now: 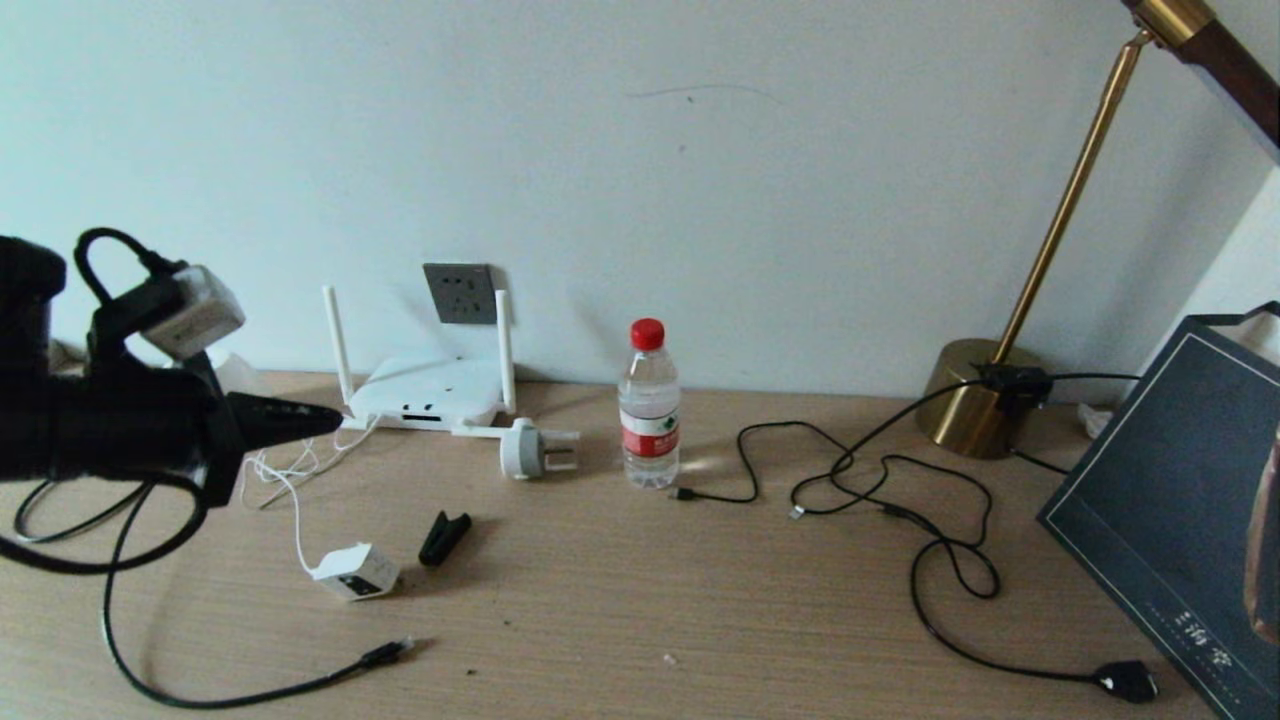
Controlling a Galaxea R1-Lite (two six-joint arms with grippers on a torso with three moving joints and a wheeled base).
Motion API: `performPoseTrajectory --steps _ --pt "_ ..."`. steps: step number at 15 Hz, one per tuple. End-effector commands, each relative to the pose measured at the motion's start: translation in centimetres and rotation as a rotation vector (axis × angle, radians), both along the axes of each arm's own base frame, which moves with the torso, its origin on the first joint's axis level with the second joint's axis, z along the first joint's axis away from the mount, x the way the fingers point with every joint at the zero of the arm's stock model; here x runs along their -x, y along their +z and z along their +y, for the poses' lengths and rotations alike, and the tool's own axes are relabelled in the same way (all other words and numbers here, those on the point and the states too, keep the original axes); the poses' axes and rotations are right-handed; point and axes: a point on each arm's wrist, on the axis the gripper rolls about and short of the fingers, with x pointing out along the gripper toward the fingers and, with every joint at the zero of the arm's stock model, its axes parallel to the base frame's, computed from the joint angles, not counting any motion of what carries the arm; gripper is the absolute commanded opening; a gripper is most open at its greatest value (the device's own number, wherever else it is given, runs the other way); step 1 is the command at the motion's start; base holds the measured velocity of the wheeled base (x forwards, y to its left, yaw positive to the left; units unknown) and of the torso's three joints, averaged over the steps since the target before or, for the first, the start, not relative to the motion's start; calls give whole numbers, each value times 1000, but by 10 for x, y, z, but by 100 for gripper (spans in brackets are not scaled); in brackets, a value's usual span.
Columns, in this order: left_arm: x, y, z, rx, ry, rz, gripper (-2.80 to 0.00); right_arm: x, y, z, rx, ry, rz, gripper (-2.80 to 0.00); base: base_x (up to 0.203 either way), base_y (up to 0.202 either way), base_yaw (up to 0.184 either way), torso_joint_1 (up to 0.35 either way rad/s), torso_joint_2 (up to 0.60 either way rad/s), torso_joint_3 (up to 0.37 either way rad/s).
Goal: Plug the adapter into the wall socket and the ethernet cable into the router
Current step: Pick up plug
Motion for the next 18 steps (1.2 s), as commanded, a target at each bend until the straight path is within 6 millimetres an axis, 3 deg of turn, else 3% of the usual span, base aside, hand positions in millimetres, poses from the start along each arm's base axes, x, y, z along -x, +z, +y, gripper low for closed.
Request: performPoseTrajectory --steps 1,5,6,11,14,18 --pt "12 -16 0 -52 -145 39 -280 0 0 0 0 0 0 -280 0 0 0 0 0 0" --pt "26 -22 -4 -89 -249 143 -280 0 0 0 0 0 0 -280 0 0 0 0 0 0" --pt "21 -23 -1 -99 -259 152 0 0 0 0 0 0 0 -280 0 0 0 0 0 0" --pt "-19 -33 25 -236 -385 102 0 0 0 0 0 0 0 -280 0 0 0 0 0 0" --pt "-21 -41 35 -297 -536 143 0 0 0 0 0 0 0 -280 0 0 0 0 0 0" --pt "-29 -43 31 -416 -544 207 0 0 0 0 0 0 0 -280 0 0 0 0 0 0"
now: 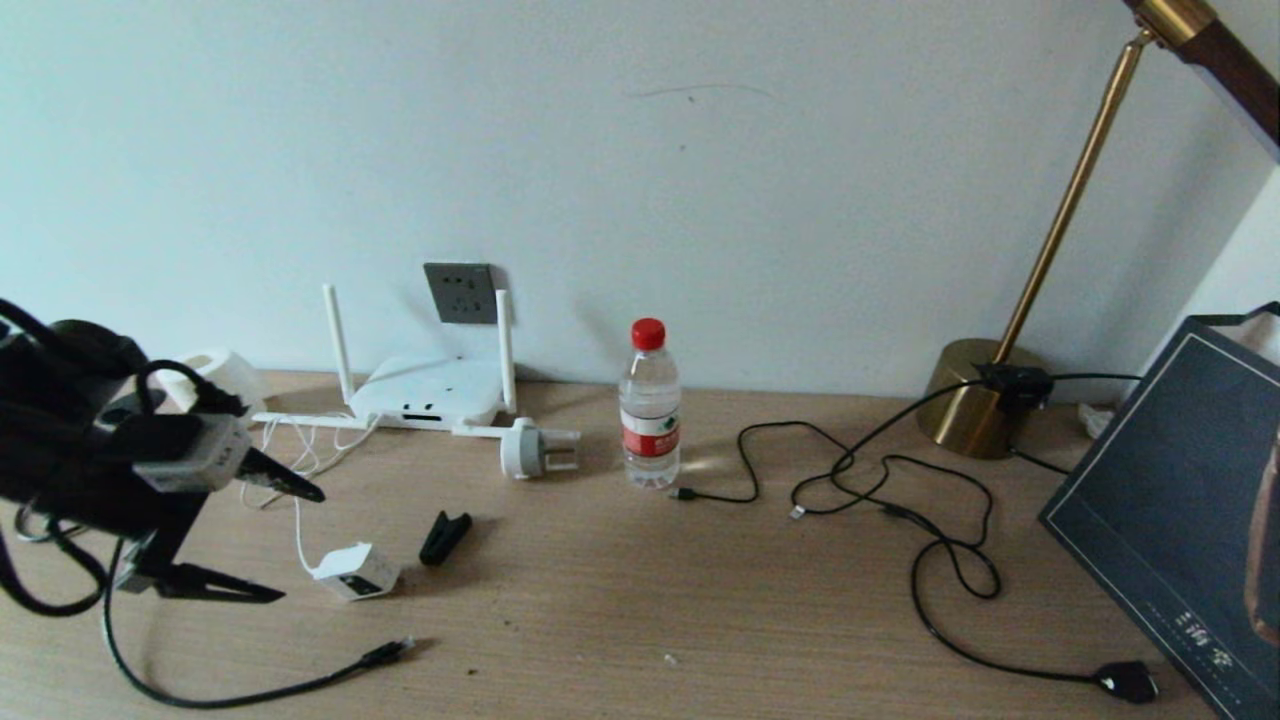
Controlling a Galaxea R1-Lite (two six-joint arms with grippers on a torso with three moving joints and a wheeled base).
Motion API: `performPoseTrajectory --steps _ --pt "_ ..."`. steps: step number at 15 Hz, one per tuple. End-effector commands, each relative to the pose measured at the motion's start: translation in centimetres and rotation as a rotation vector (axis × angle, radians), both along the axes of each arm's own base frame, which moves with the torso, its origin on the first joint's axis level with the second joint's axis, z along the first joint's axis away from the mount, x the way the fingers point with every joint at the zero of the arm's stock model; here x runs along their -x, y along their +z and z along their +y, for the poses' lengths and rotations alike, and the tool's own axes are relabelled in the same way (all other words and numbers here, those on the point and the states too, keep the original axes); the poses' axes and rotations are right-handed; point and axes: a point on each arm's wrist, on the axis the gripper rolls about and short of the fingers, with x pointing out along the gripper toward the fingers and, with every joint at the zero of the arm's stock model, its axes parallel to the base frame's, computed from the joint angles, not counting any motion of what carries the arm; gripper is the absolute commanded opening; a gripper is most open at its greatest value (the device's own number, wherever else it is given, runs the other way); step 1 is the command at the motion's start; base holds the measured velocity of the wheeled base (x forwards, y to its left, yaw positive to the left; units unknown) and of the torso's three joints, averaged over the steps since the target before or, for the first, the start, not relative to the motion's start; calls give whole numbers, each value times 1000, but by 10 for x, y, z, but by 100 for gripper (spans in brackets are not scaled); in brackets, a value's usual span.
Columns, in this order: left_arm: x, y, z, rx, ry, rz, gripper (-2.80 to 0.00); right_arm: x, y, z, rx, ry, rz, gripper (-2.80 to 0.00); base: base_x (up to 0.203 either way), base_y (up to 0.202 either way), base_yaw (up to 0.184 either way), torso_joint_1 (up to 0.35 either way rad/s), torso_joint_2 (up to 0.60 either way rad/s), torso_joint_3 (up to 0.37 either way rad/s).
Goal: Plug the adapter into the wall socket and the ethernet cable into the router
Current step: Pick up plug
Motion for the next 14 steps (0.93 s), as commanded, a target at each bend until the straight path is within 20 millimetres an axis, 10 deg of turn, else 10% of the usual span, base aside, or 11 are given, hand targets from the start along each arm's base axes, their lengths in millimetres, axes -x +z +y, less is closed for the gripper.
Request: performPoseTrajectory --steps 1,14 --pt "-14 -8 -3 -20 -24 25 0 0 0 0 0 0 0 -280 0 0 0 0 0 0" --pt "-60 -34 -26 -60 -6 95 0 0 0 0 0 0 0 -280 0 0 0 0 0 0"
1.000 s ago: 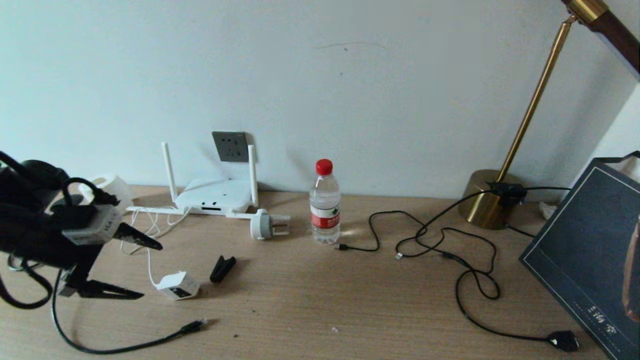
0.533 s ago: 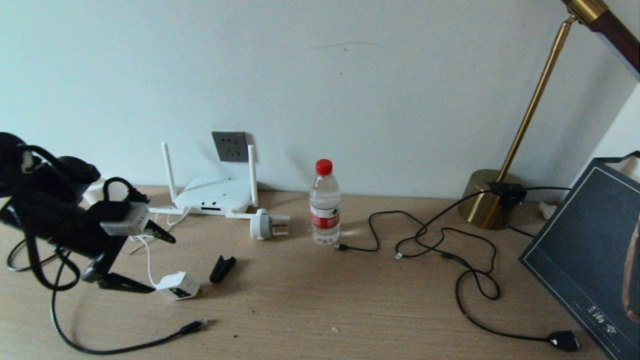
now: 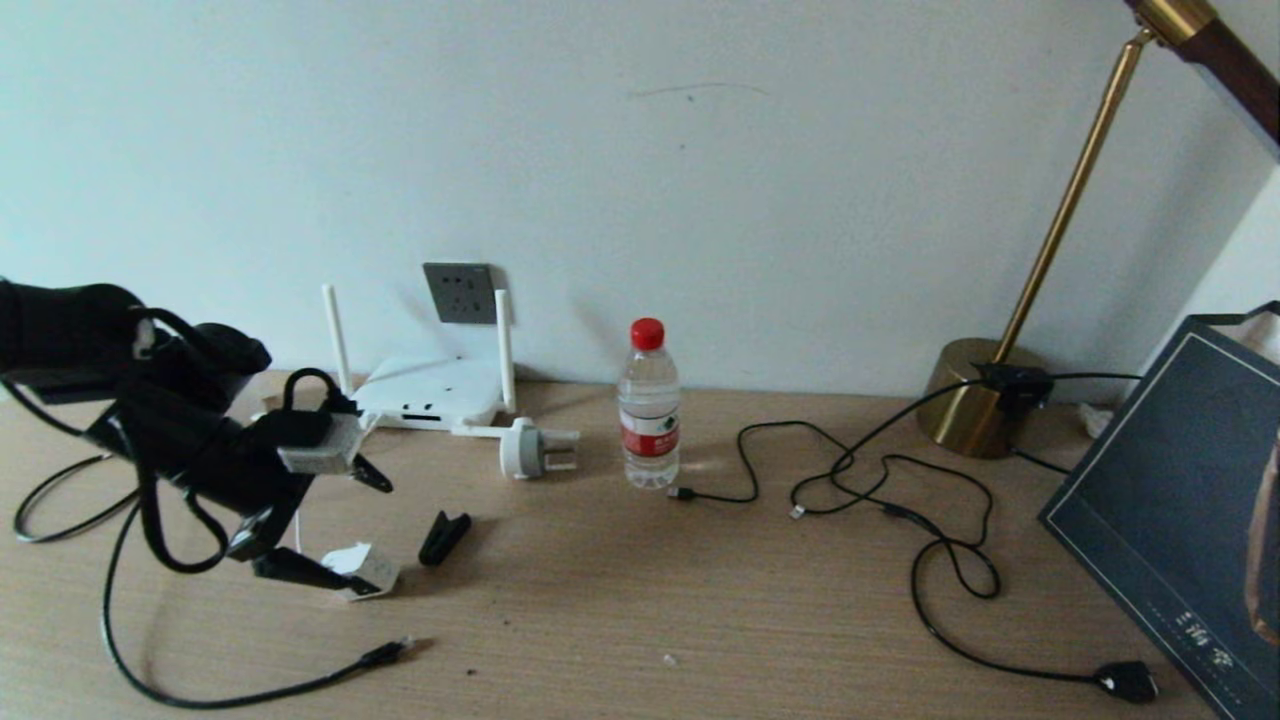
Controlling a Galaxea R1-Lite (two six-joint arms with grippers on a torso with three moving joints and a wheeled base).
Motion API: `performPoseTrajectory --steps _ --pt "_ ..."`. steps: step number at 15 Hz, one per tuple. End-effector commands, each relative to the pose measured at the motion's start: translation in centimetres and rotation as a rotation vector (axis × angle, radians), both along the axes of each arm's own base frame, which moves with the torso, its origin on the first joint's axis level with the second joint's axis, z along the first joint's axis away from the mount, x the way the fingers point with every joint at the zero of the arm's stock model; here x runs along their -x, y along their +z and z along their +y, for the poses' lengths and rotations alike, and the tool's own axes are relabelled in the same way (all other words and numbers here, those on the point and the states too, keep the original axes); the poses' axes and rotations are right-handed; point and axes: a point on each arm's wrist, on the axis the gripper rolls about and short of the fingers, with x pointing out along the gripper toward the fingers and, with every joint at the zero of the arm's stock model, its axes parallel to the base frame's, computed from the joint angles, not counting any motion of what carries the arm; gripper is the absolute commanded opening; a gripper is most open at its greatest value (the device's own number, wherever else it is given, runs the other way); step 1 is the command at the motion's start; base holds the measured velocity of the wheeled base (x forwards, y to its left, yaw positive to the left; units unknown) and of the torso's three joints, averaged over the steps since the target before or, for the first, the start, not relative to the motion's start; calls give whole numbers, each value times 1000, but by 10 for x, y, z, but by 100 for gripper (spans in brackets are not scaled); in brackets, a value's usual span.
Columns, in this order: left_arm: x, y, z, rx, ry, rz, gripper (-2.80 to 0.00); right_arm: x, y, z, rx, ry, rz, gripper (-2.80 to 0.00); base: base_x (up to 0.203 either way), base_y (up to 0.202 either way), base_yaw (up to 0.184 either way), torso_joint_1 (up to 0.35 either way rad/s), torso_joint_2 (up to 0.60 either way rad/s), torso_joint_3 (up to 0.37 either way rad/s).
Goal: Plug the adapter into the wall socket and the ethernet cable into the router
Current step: Pick up plug
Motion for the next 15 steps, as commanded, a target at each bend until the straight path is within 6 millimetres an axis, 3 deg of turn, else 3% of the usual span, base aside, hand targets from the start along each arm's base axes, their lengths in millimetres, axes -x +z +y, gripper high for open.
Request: performPoseTrajectory --steps 1,15 --pt "2 -2 -1 -14 -6 13 0 0 0 0 0 0 0 -280 0 0 0 0 0 0" --pt "1 -23 4 -18 7 35 0 0 0 0 0 0 0 -280 0 0 0 0 0 0"
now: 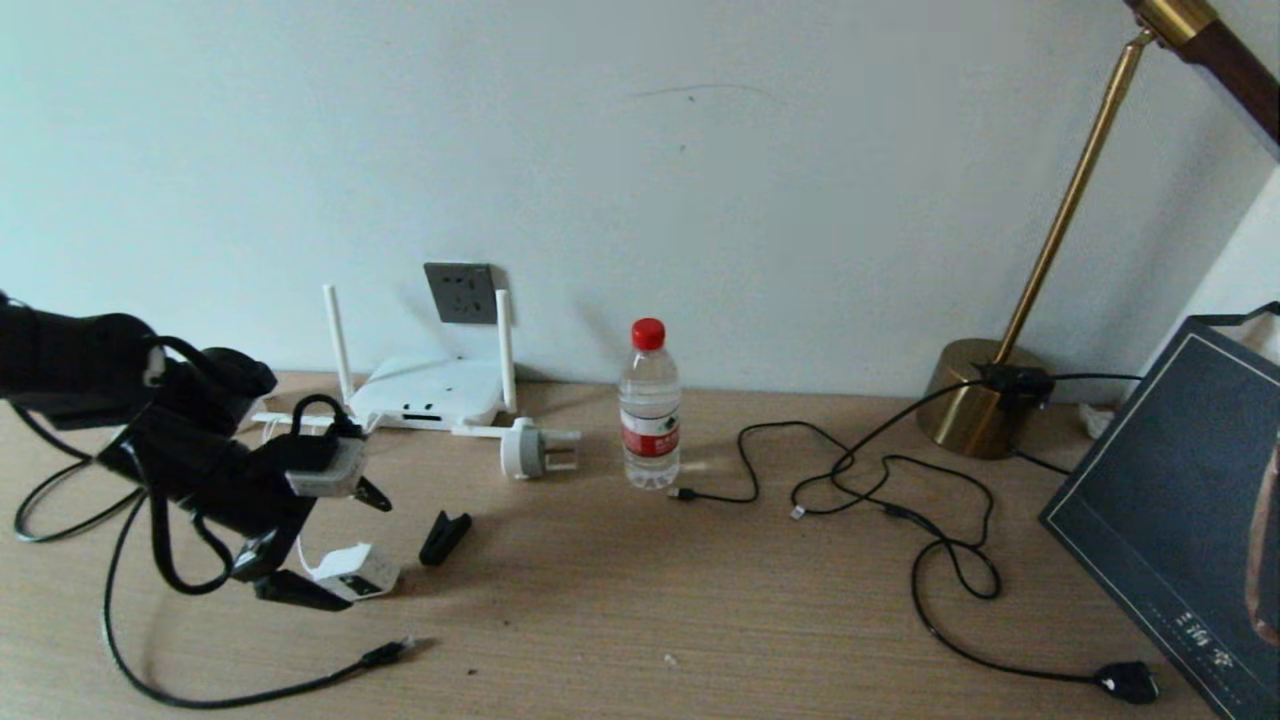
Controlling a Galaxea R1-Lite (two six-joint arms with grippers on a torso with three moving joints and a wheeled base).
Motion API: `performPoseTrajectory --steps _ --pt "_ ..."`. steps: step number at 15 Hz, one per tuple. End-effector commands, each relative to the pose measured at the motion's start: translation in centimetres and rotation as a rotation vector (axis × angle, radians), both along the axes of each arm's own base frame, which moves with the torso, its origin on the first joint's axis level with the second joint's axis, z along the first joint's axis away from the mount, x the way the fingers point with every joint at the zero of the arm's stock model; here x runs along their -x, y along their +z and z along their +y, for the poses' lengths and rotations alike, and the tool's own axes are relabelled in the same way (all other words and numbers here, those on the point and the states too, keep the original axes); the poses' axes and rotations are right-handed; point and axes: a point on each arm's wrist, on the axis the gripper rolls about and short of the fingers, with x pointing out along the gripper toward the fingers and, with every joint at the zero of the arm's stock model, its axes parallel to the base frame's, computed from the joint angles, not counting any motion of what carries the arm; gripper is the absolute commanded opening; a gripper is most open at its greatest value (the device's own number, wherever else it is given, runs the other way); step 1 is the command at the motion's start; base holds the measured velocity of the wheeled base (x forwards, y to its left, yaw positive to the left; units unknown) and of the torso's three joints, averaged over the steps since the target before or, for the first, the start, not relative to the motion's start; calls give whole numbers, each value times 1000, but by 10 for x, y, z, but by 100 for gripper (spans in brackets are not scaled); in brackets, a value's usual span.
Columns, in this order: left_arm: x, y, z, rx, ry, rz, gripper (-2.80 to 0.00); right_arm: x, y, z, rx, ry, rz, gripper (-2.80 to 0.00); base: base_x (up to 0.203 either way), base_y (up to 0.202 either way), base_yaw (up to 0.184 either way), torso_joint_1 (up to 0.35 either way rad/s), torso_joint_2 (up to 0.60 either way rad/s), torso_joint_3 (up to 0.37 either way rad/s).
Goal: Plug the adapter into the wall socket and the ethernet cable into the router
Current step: Pick up plug
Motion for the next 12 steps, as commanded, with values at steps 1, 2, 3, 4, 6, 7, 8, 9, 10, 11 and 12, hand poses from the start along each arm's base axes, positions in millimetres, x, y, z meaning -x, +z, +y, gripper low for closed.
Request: performPoseTrajectory --steps 1,2,3,4,6,7,8,9,10,11,12 --pt "-1 -3 0 2 -8 8 0 0 0 0 0 0 0 -280 0 0 0 0 0 0" --pt "-2 -5 0 0 -8 2 0 0 0 0 0 0 0 -280 0 0 0 0 0 0" --pt "-4 -7 1 0 -8 -1 0 0 0 0 0 0 0 -280 0 0 0 0 0 0" --pt "-5 -8 1 -1 -8 -2 0 0 0 0 0 0 0 -280 0 0 0 0 0 0" --pt "-5 -9 1 -2 -8 -1 0 0 0 0 0 0 0 -280 0 0 0 0 0 0" --pt "-5 -9 1 -4 -7 0 0 0 0 0 0 0 0 -280 0 0 0 0 0 0" --pt "-5 -8 1 -16 -4 1 -280 0 0 0 0 0 0 -280 0 0 0 0 0 0" --pt "-5 -8 1 -29 -2 1 -280 0 0 0 0 0 0 -280 0 0 0 0 0 0" --pt "-5 -8 1 -32 -1 2 -280 0 0 0 0 0 0 -280 0 0 0 0 0 0" --pt "-5 -8 1 -35 -1 2 -280 0 0 0 0 0 0 -280 0 0 0 0 0 0" --pt "-5 -8 1 -35 -1 1 -280 0 0 0 0 0 0 -280 0 0 0 0 0 0"
